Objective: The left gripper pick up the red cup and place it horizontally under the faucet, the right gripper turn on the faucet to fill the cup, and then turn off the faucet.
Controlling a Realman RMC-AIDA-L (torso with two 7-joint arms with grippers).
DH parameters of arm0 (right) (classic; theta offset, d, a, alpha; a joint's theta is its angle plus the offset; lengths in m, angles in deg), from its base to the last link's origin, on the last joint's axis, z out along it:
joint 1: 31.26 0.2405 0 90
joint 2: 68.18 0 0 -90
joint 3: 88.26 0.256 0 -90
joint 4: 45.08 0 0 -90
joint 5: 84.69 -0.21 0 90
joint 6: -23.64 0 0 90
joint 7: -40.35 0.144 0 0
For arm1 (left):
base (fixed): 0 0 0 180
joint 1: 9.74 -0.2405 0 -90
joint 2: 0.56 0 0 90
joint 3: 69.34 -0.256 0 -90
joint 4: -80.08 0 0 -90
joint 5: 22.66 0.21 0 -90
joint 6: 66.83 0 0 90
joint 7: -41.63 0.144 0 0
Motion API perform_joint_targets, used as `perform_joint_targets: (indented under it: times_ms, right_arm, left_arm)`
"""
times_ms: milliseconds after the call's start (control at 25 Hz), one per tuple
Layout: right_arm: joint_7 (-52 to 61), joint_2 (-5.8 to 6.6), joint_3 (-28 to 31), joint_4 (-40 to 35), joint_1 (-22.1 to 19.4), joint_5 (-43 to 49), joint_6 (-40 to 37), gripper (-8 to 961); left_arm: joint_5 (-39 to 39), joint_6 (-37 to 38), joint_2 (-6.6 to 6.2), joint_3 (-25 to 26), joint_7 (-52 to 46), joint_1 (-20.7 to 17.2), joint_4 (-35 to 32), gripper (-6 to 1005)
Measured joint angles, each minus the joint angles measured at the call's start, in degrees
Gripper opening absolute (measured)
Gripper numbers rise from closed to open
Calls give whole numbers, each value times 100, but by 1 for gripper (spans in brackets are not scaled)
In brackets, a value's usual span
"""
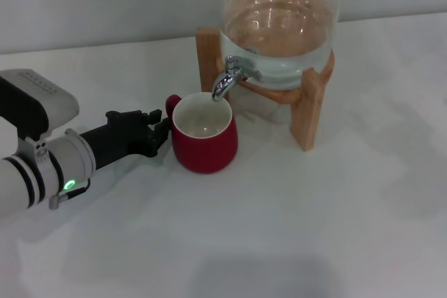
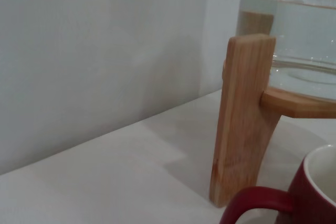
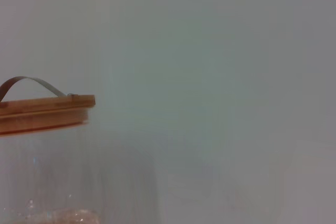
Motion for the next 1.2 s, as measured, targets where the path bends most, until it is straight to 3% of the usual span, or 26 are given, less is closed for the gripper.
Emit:
perform_joint_targets:
  times_ms: [280,480,840,1080,1200]
  right_arm:
    - [7,18,0,0,-38,-25,6,722]
    - [17,5,111,0,-58,-31,4,722]
    - [10,31,141,-83,9,-36,-75,721]
    - [32,88,140,-254,9,-35,-180,721]
    - [59,106,140,-295,22,-35,-236,721]
  left_arm:
    - [-8,-393,-31,6,-398,-327,-150,307]
    - [-406,-1585,-21,32,-1002,-1273,-1174,321]
    - [-1660,-3311,-40,20,-1470,-2274,-1938,347]
    - [-1949,-4094,-62,8,-1506,-2538,-2096,598]
    - [-2117,-4589,-64,46,-1650,-2561,-2130,664]
